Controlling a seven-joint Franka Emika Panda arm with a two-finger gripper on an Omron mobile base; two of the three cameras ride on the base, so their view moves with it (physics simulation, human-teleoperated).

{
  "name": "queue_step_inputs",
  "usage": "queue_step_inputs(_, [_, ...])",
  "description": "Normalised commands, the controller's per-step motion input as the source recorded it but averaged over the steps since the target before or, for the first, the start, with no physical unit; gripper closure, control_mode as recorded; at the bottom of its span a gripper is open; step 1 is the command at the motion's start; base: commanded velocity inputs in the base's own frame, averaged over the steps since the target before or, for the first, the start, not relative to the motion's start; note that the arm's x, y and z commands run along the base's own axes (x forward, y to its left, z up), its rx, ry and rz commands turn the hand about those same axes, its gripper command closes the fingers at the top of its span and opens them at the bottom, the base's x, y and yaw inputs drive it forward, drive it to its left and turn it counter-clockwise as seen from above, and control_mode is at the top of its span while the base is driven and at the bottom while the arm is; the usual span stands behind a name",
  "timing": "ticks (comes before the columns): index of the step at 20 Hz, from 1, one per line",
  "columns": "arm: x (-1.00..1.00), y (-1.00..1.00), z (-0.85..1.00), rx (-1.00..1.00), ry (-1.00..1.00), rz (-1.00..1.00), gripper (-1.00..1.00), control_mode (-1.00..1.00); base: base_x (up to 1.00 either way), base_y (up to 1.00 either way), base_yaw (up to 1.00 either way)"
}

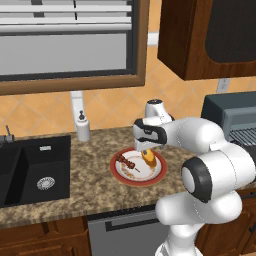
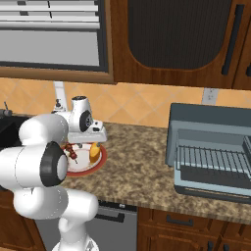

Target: Pick up the kebab skewer and baguette bread, and place them inside the toaster oven. Close the toaster oven door and start by setting the timer.

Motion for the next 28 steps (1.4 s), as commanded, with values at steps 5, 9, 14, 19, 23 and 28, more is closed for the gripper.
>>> queue_step_inputs(5, [0.4, 0.13, -0.26, 0.0, 0.0, 0.0, -1.0, -1.0, 0.0, 0.0, 0.0])
queue_step_inputs(9, [0.31, 0.0, -0.22, 0.0, 0.0, 0.0, -1.0, -1.0, 0.0, 0.0, 0.0])
queue_step_inputs(14, [0.18, 0.0, -0.22, 0.0, 0.0, -0.02, -1.0, -1.0, 0.0, 0.0, 0.0])
queue_step_inputs(19, [0.26, 0.0, -0.21, 0.01, 0.0, -0.03, -1.0, -1.0, 0.0, 0.0, 0.0])
queue_step_inputs(23, [0.15, 0.0, -0.3, 0.0, 0.0, -0.02, -1.0, -1.0, 0.0, 0.0, 0.0])
queue_step_inputs(28, [0.08, -0.01, -0.23, 0.0, 0.0, -0.02, -1.0, -1.0, 0.0, 0.0, 0.0])
